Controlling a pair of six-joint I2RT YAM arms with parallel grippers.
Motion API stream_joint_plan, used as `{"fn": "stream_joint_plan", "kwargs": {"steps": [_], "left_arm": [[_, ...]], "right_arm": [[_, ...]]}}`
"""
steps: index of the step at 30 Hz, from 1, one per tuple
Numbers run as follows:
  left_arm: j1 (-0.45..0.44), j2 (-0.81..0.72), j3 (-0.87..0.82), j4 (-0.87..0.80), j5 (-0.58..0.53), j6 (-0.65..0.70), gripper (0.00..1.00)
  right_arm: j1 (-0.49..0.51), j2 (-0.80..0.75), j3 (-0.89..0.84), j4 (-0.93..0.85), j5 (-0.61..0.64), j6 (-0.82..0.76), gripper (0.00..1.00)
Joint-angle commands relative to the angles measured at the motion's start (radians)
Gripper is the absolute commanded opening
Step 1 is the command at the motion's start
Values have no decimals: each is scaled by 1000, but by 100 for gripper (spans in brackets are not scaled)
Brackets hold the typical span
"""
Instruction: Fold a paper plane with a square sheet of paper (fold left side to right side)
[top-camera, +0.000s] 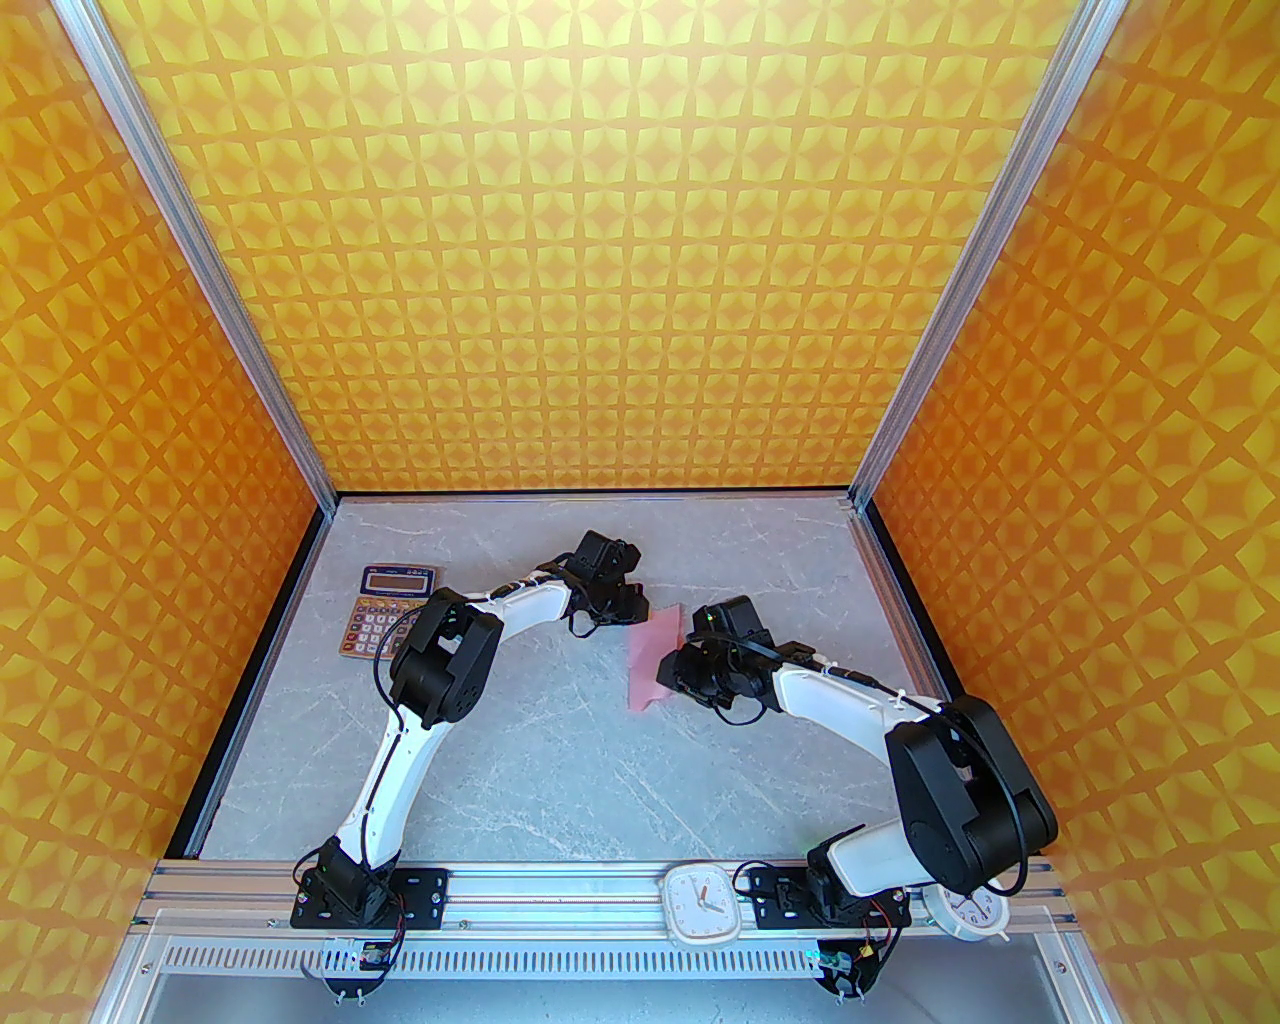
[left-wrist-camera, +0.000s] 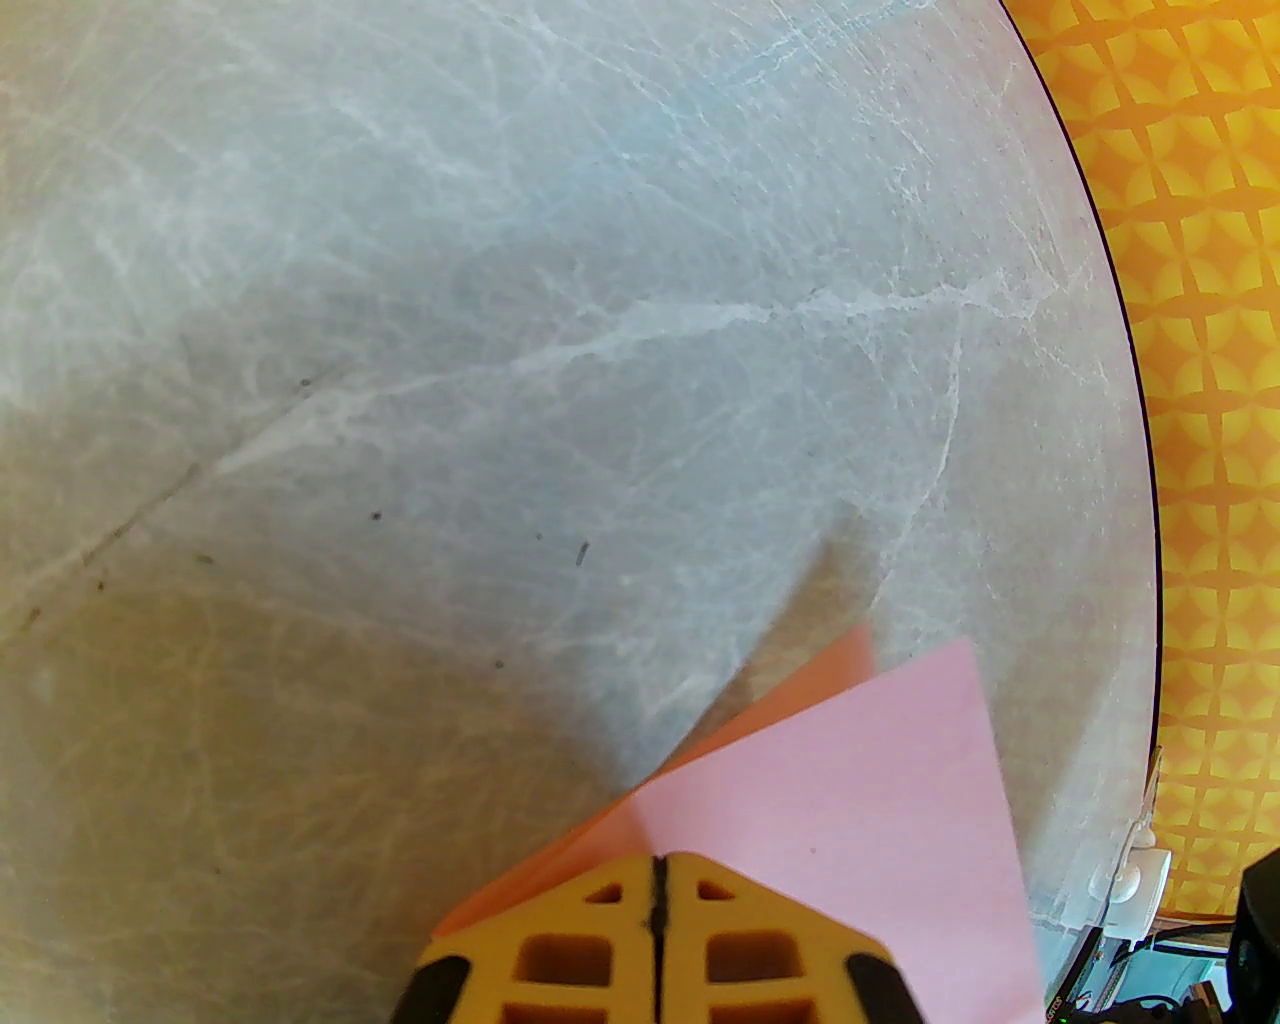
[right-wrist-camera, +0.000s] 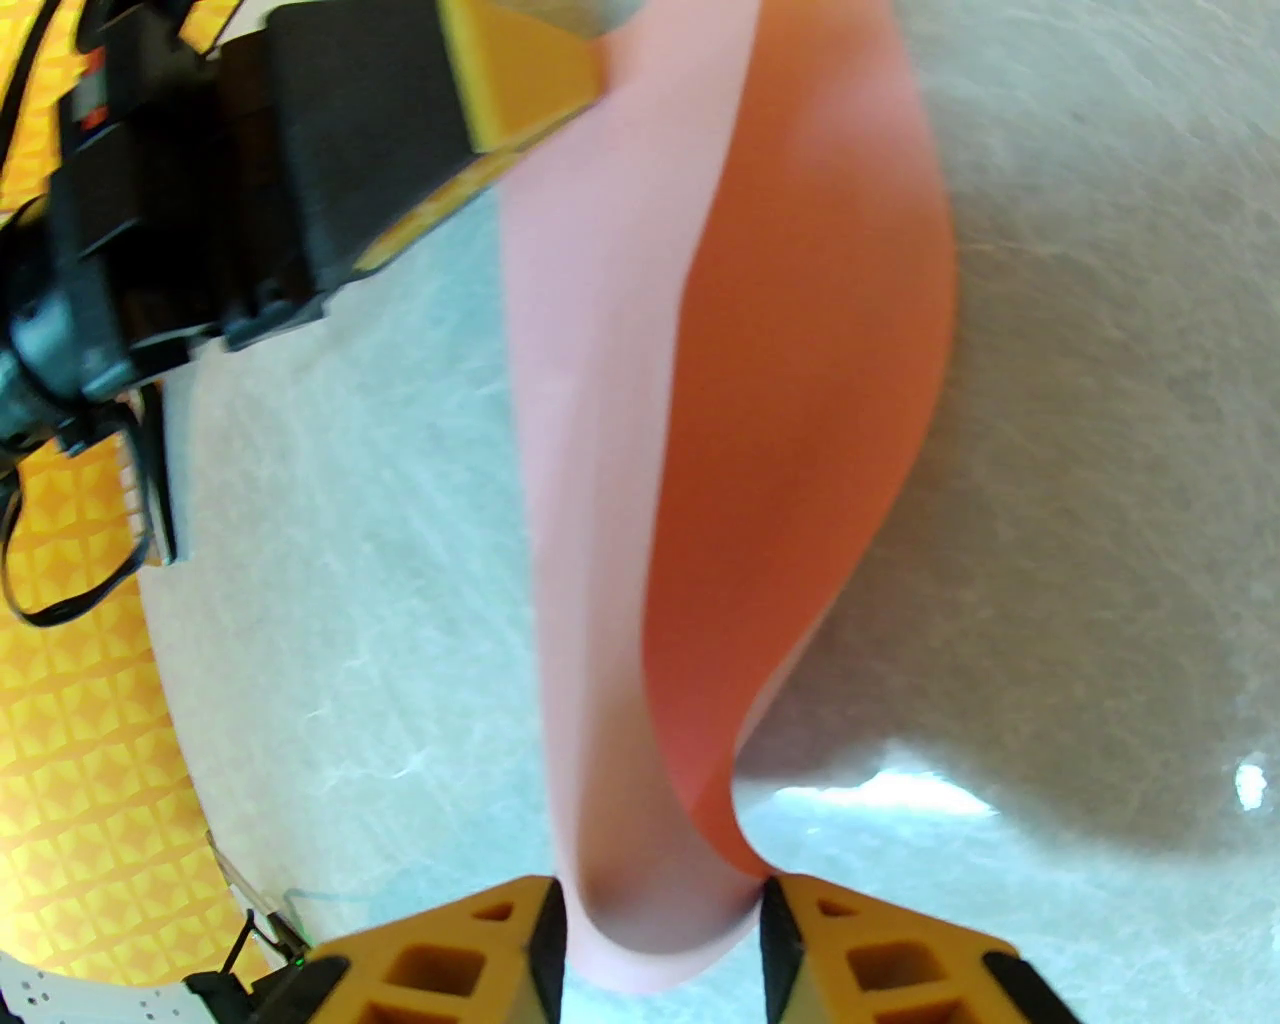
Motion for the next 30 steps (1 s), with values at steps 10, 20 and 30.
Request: {"fn": "stream_joint_plan", "kwargs": {"steps": [10,20,30], "left_arm": [[-15,31,-21,-80,-12,10,4],[-15,33,-18,-81,-9,12,4],[-15,29,-22,-86,-7,14,4]], "right_arm": [[8,12,17,16,-2,-26,42],[5,36,-45,128,-5,-41,56],[-38,113,-4,242,-19,-132,63]]}}
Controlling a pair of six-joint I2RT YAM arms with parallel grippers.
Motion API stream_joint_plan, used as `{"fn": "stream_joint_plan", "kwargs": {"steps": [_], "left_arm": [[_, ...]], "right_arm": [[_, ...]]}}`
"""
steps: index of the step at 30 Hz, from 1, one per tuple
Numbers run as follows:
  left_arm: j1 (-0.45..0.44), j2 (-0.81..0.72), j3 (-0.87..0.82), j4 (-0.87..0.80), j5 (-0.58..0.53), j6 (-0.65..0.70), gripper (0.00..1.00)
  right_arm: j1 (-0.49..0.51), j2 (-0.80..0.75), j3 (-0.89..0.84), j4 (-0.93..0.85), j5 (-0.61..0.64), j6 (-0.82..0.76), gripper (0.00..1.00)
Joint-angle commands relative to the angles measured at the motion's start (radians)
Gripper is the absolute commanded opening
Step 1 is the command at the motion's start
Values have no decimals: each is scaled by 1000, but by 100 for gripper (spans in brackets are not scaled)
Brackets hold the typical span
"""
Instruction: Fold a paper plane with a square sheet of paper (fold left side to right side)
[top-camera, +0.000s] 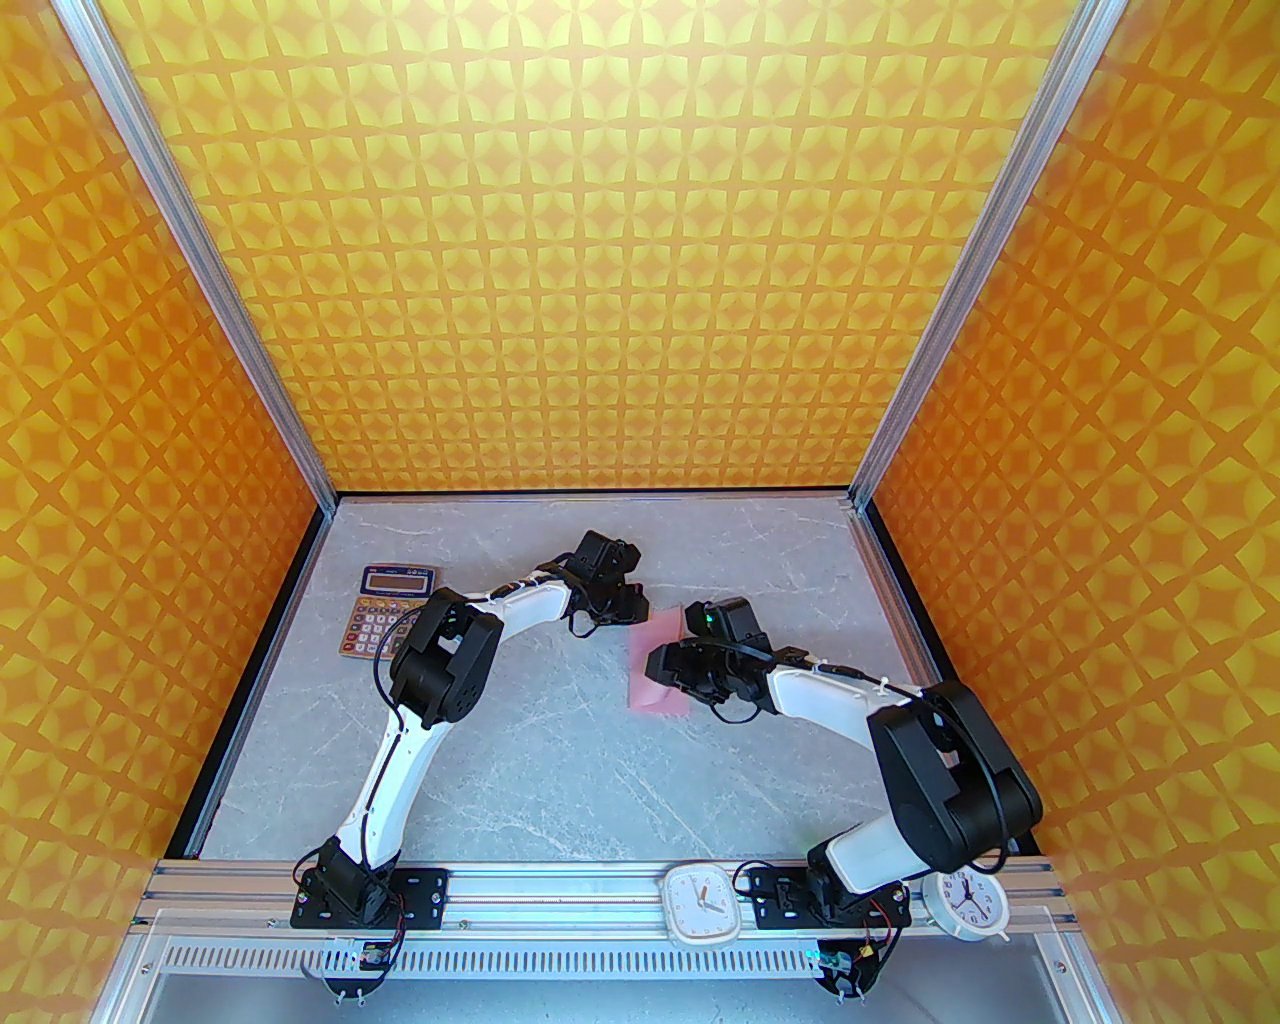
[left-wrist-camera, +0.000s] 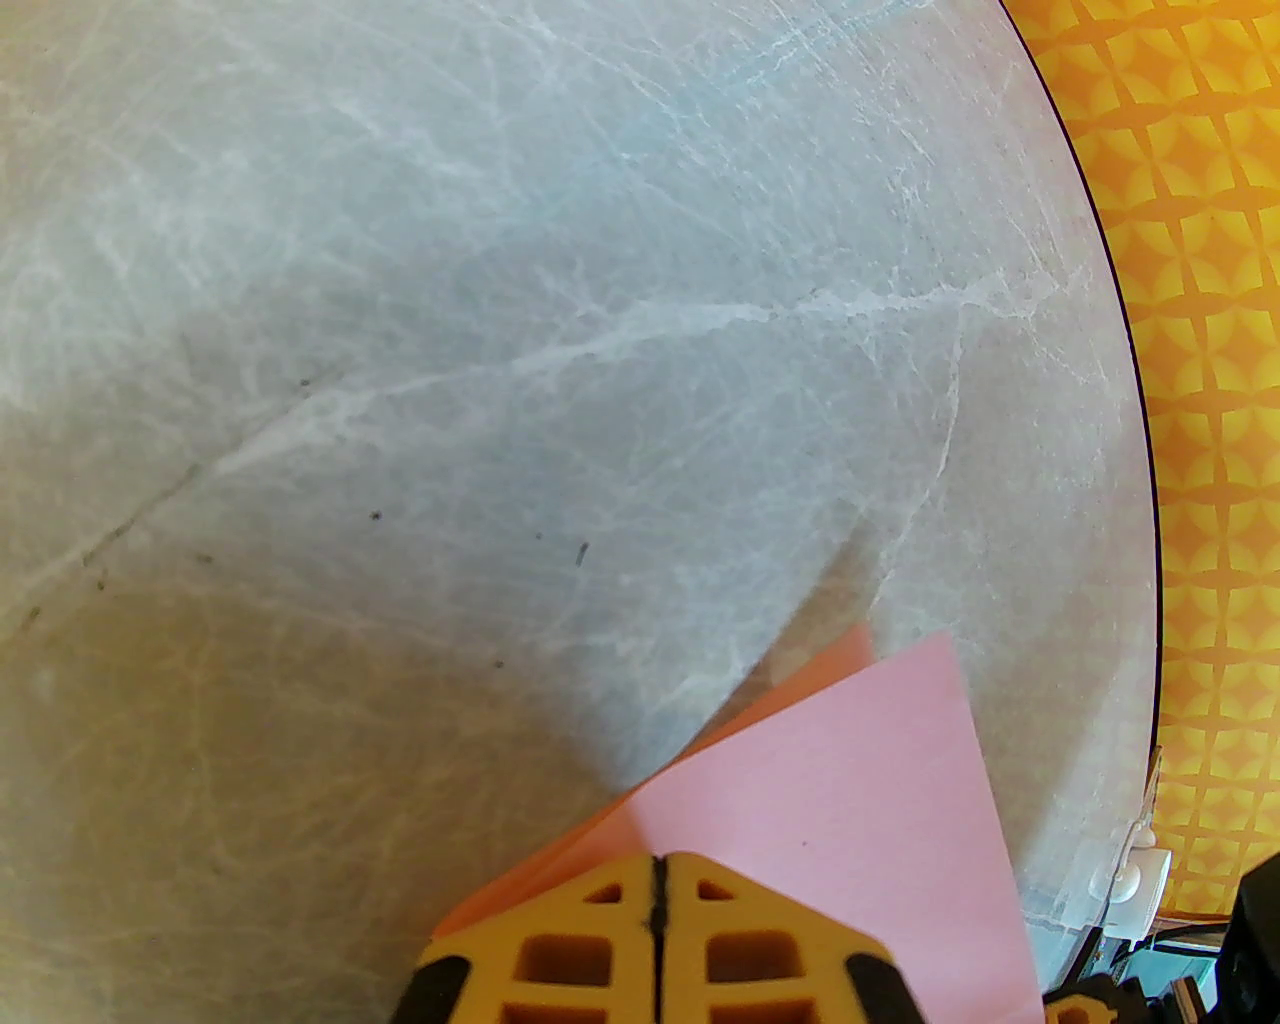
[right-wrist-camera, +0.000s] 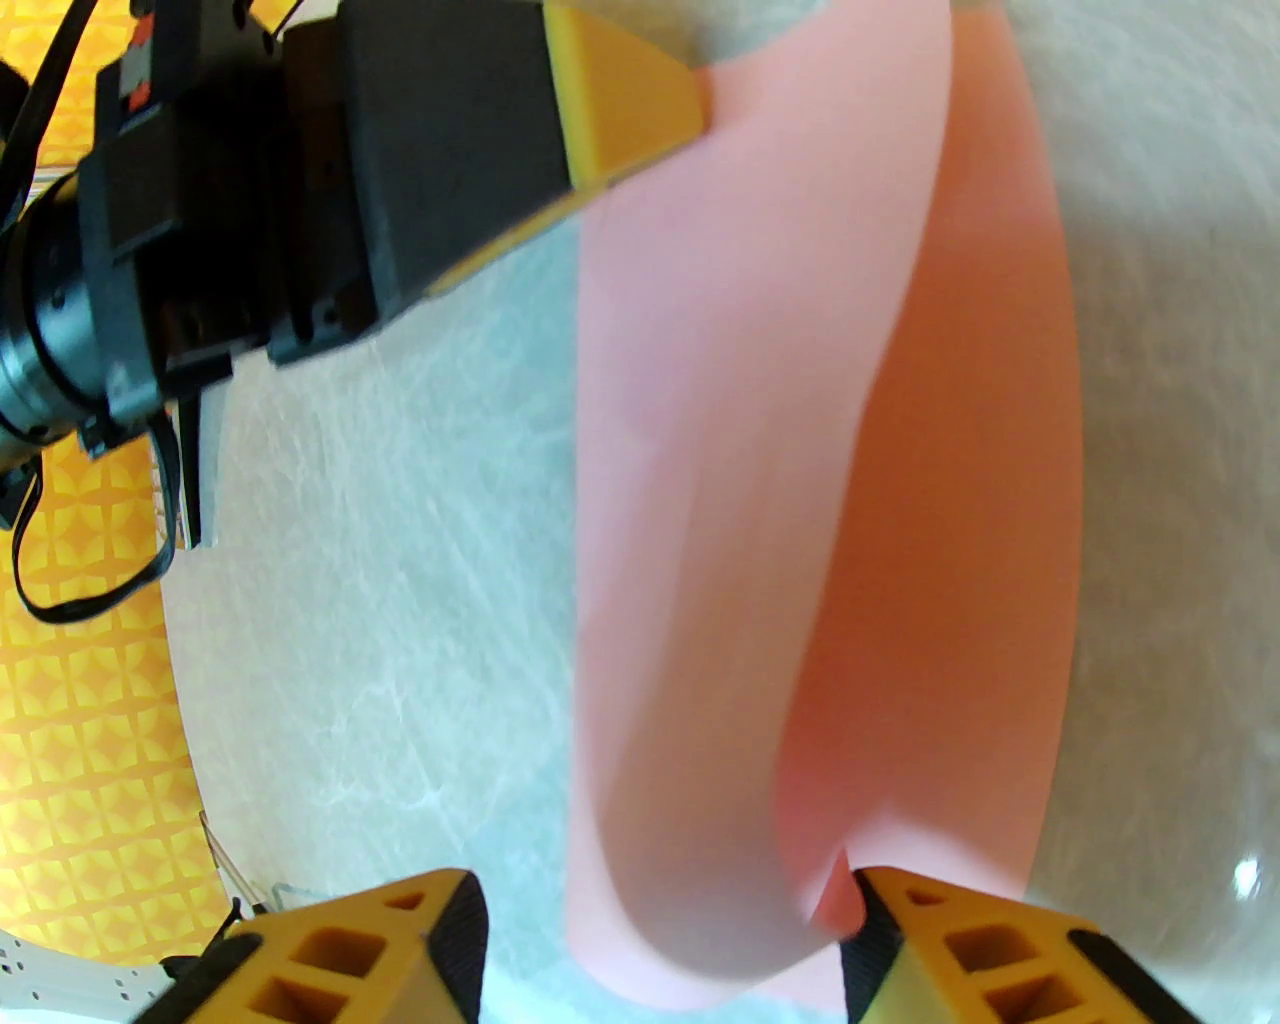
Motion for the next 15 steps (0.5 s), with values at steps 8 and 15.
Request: {"fn": "stream_joint_plan", "kwargs": {"steps": [8,15], "left_arm": [[-15,30,-23,-90,-7,19,4],[-13,29,-22,-93,-7,20,4]], "right_arm": [[-32,79,86,74,-38,-108,65],[-33,74,57,72,-118,-63,58]]}}
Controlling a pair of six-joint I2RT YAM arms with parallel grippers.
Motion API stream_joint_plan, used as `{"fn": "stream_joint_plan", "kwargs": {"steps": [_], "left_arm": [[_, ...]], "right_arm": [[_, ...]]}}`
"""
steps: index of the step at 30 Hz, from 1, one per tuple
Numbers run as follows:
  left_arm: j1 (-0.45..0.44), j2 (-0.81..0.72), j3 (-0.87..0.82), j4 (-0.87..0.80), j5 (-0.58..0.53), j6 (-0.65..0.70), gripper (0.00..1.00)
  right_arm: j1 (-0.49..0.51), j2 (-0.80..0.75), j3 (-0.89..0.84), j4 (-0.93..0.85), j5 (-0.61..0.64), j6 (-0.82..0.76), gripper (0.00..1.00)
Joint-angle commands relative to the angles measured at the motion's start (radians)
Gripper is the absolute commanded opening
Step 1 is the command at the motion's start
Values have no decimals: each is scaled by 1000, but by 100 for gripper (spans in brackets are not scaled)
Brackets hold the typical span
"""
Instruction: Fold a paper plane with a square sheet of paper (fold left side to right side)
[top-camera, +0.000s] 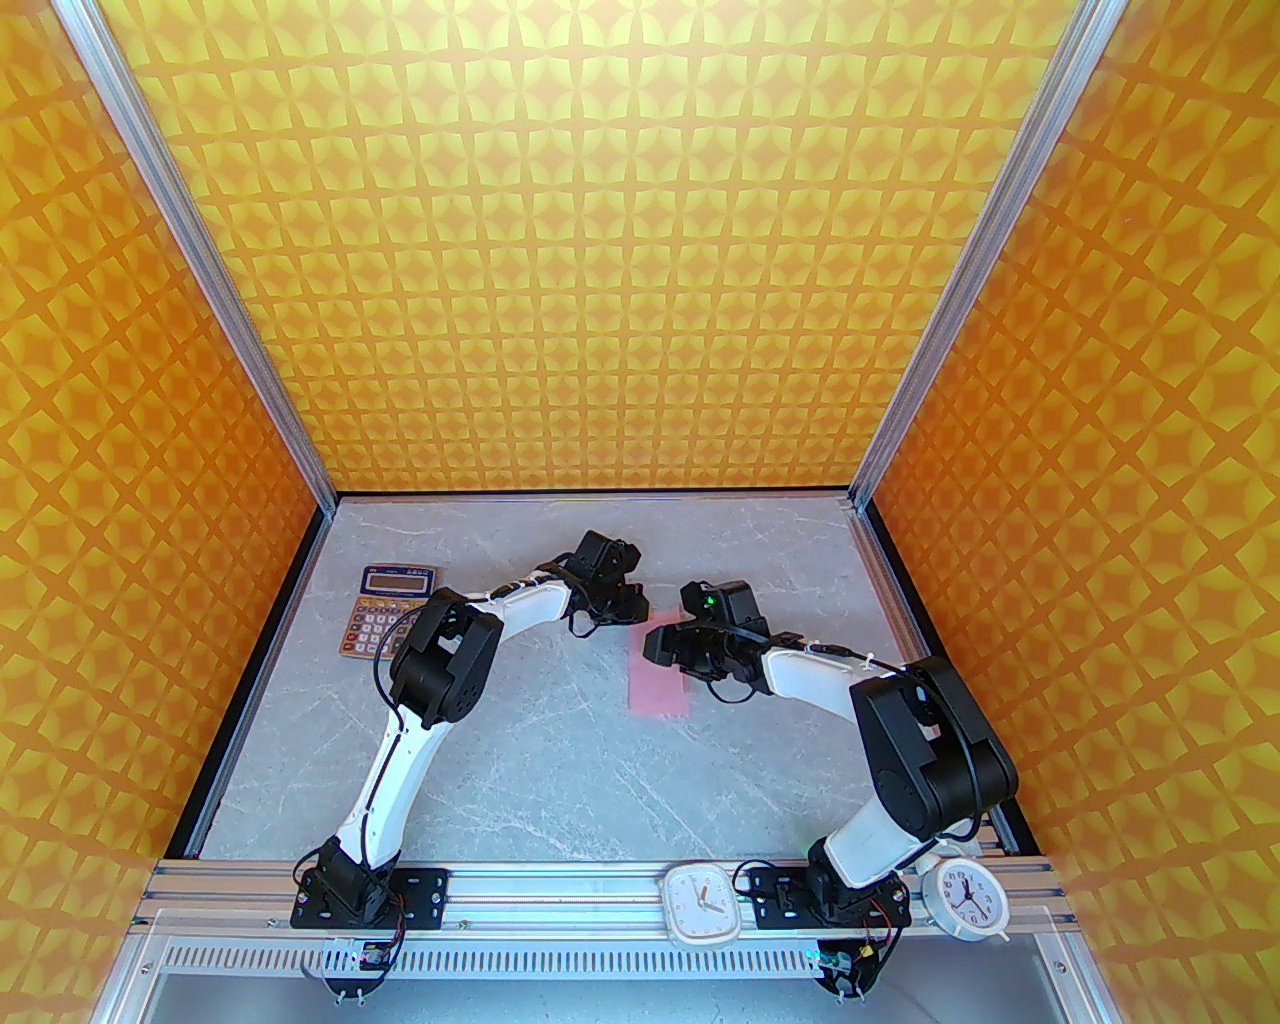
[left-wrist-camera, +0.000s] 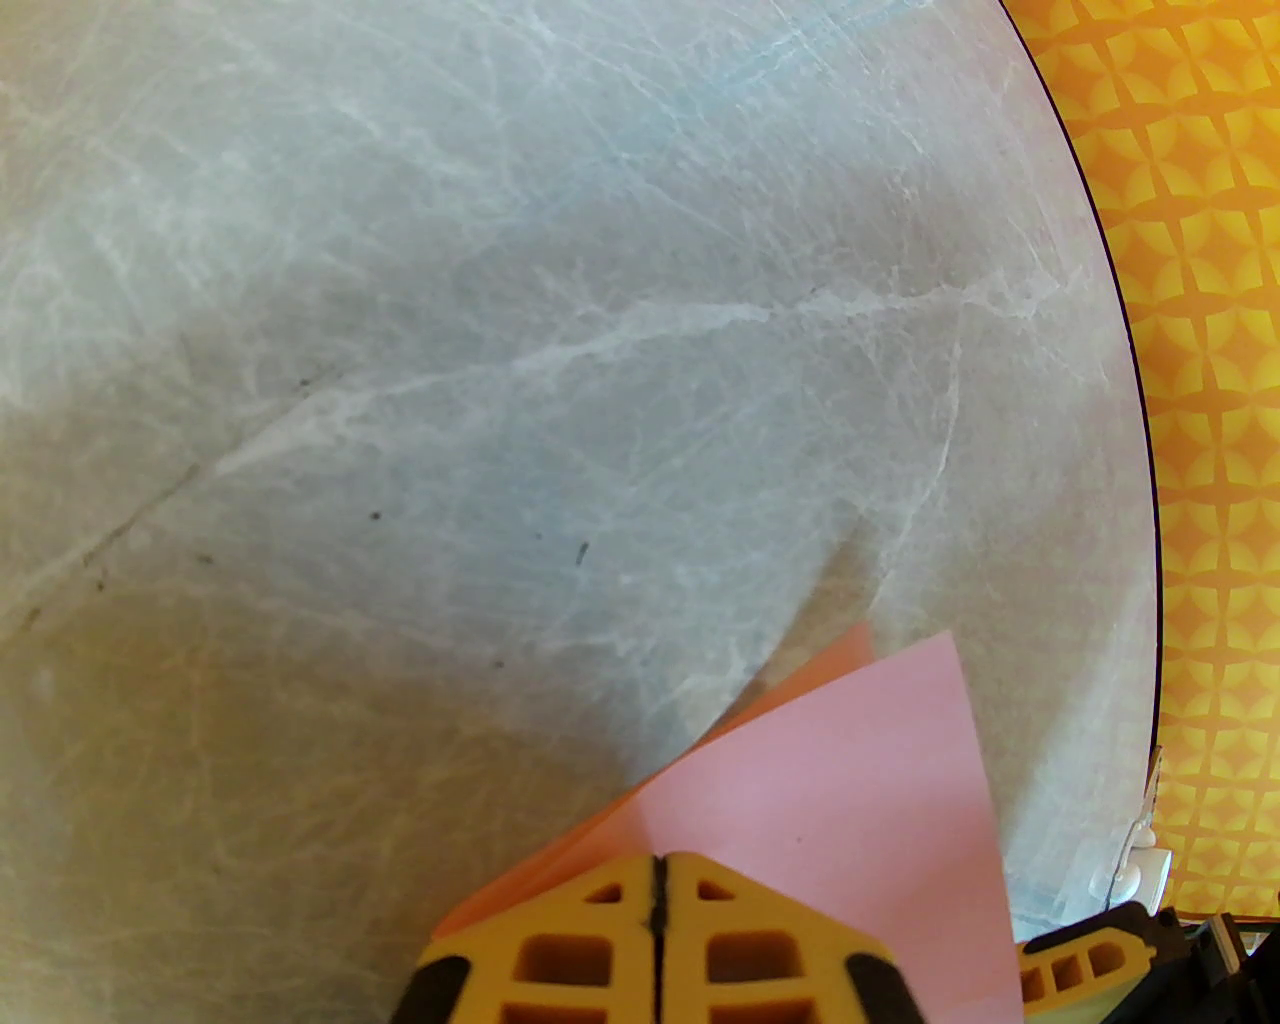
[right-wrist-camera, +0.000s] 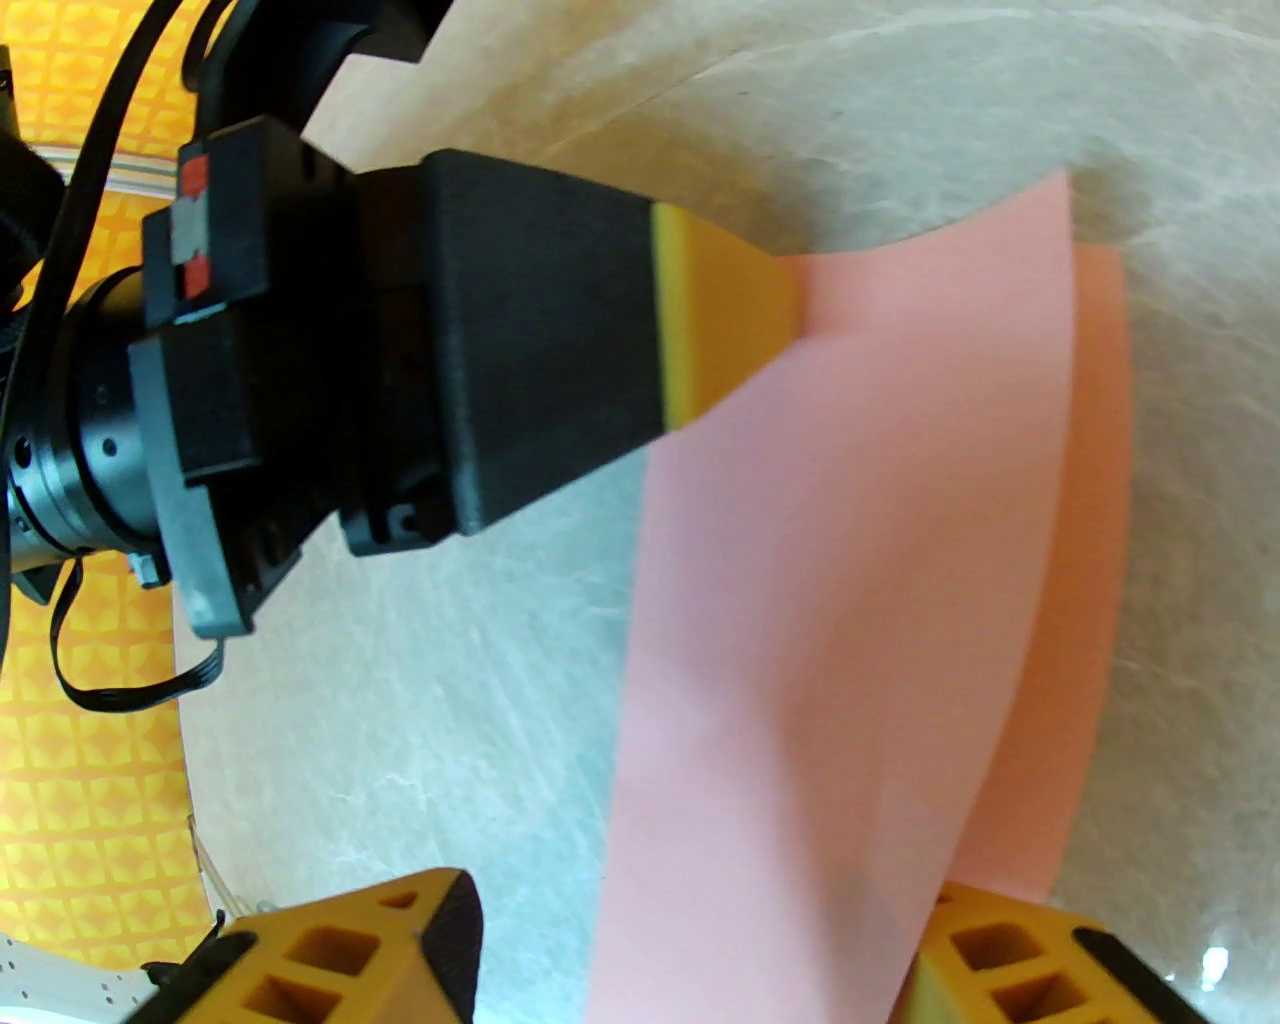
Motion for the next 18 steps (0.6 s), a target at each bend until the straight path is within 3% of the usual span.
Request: {"fn": "stream_joint_plan", "kwargs": {"steps": [1,11,18], "left_arm": [[-14,29,-22,-92,-7,19,4],[-14,29,-22,-91,-7,17,4],[-15,23,-32,-84,-8,14,4]], "right_arm": [[-4,-10,-33,23,-58,22,56],[-5,-167,-141,7,-36,99,51],[-3,-193,-146,22,-56,128,51]]}}
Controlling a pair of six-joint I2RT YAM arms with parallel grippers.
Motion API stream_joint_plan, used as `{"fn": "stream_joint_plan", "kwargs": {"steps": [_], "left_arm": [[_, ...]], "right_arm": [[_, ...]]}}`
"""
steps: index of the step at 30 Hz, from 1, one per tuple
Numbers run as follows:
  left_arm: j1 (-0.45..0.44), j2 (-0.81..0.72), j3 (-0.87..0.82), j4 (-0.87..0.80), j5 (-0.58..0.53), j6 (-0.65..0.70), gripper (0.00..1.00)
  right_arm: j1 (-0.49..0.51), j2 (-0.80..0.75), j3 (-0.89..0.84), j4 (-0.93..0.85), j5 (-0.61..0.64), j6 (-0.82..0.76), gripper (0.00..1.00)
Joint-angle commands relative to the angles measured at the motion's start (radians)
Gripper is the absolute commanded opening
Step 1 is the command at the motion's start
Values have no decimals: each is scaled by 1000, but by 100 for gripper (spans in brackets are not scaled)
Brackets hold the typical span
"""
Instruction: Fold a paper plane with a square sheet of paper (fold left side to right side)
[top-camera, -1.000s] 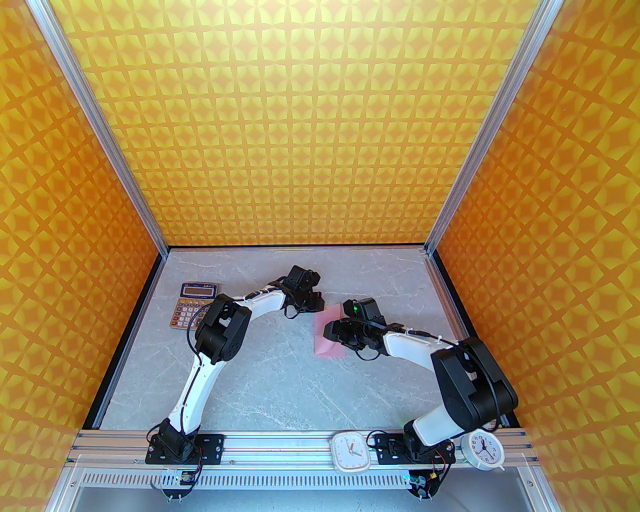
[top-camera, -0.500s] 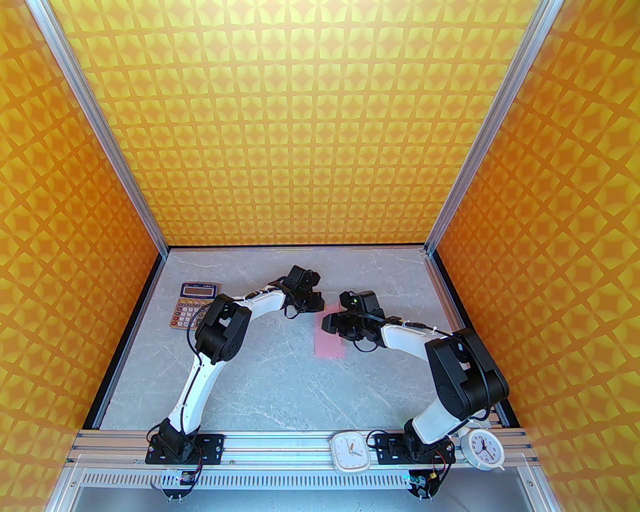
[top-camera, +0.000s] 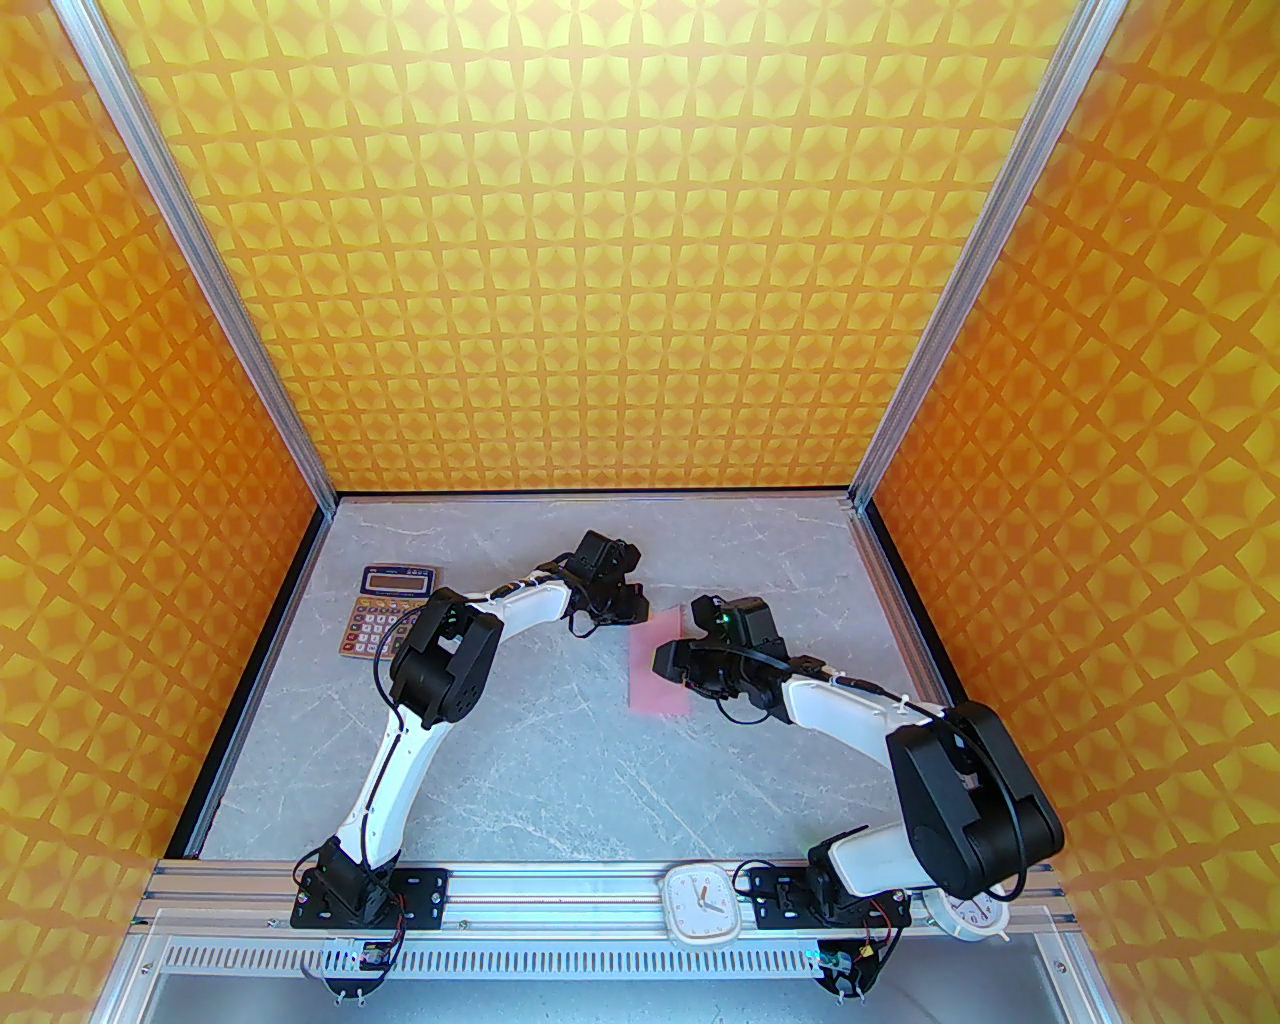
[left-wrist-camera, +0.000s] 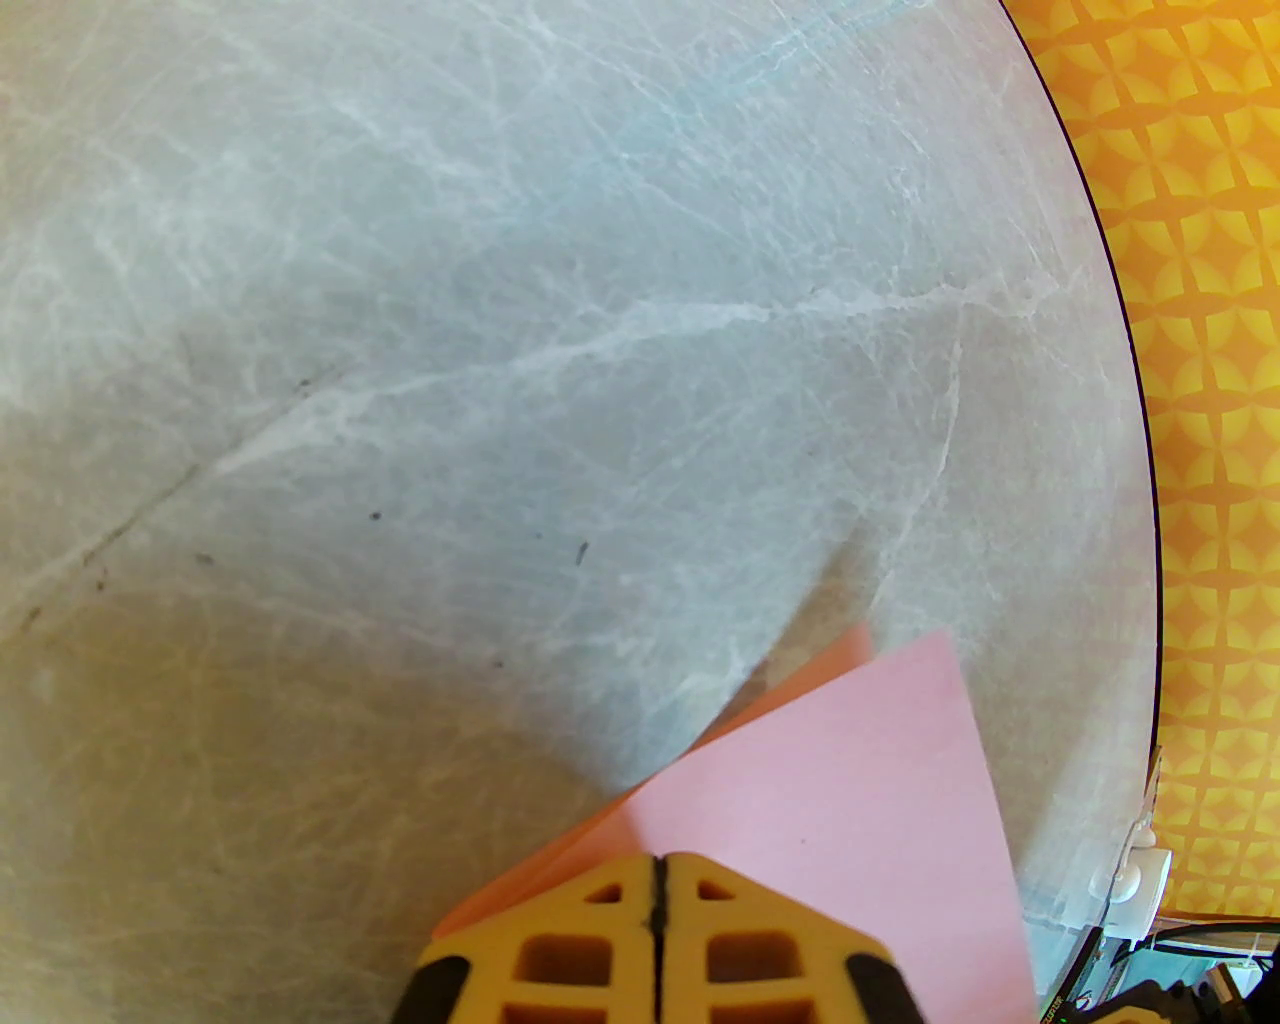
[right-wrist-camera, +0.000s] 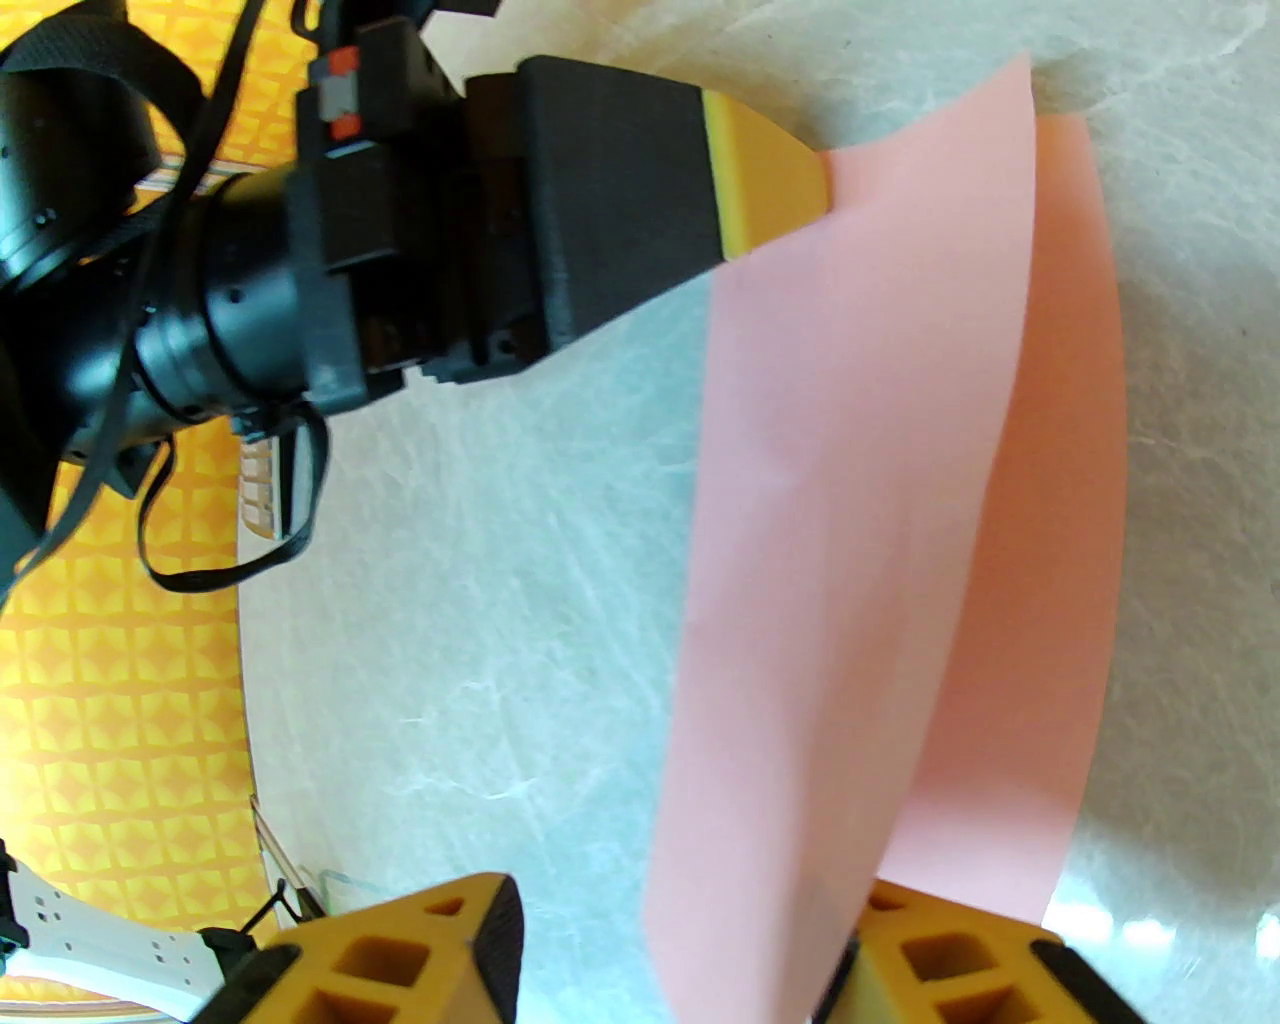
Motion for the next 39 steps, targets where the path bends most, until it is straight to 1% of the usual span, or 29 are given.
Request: {"fn": "stream_joint_plan", "kwargs": {"steps": [1,8,14,18,28,39], "left_arm": [[-14,23,-34,-85,-7,12,4],[-15,20,-45,-78,-7,10,4],[-16,21,-46,-76,-7,9,4],[-15,23,-46,-72,-7,6,4],[-16,21,-46,-74,-7,7,4],[-10,-10,-49,-66,-7,-6,5]], "right_arm": [[-5,-8,-7,13,-25,32,51],[-3,32,6,83,-49,81,51],[-4,-2,7,47,-52,75,51],[-4,-20,1,55,-49,82,51],[-4,77,33,157,-78,134,51],[-2,144,64,182,-82,139,54]]}}
